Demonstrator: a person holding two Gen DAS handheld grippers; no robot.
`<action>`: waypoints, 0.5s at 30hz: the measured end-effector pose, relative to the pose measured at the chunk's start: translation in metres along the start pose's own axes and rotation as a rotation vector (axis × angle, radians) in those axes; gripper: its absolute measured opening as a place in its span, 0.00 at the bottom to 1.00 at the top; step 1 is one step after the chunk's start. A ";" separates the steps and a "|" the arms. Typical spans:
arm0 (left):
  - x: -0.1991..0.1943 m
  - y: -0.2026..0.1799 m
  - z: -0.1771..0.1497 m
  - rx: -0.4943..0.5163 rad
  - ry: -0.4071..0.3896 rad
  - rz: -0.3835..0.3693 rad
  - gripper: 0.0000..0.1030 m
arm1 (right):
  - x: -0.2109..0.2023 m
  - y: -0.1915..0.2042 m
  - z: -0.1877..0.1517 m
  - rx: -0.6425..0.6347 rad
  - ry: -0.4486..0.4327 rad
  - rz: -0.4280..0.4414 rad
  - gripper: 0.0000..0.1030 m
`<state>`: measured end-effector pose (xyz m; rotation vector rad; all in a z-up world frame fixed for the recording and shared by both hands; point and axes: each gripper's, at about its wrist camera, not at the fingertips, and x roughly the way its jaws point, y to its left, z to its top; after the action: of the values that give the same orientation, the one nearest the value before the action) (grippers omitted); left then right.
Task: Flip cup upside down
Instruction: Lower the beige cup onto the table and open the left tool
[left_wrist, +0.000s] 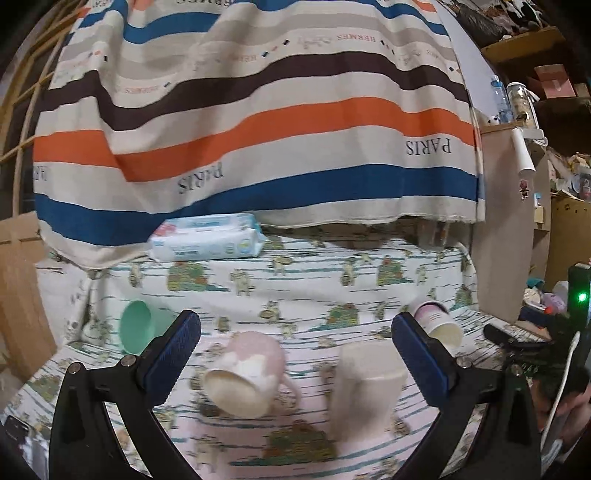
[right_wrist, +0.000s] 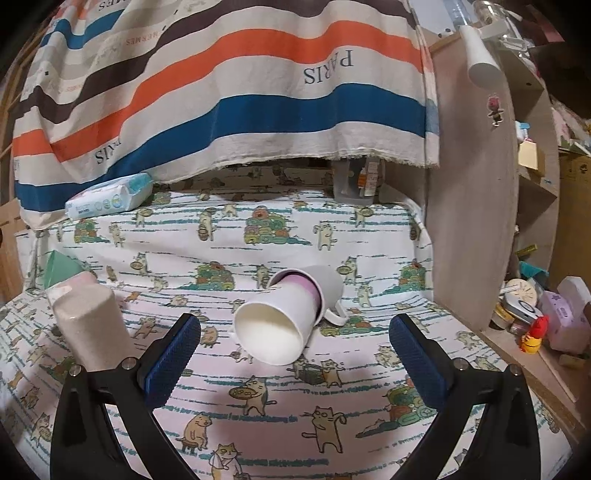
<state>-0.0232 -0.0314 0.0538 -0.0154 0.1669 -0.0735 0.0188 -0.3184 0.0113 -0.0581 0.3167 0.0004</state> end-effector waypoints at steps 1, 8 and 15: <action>-0.003 0.005 -0.002 -0.003 -0.006 0.004 1.00 | -0.002 0.001 0.000 0.000 -0.007 -0.012 1.00; -0.006 0.026 -0.011 -0.005 -0.006 0.010 1.00 | -0.018 0.023 0.015 0.012 -0.034 0.083 1.00; 0.004 0.029 -0.023 0.005 0.043 0.019 1.00 | -0.014 0.042 0.010 0.005 0.000 0.123 1.00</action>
<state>-0.0207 -0.0031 0.0298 -0.0074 0.2100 -0.0552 0.0085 -0.2755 0.0224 -0.0341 0.3196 0.1215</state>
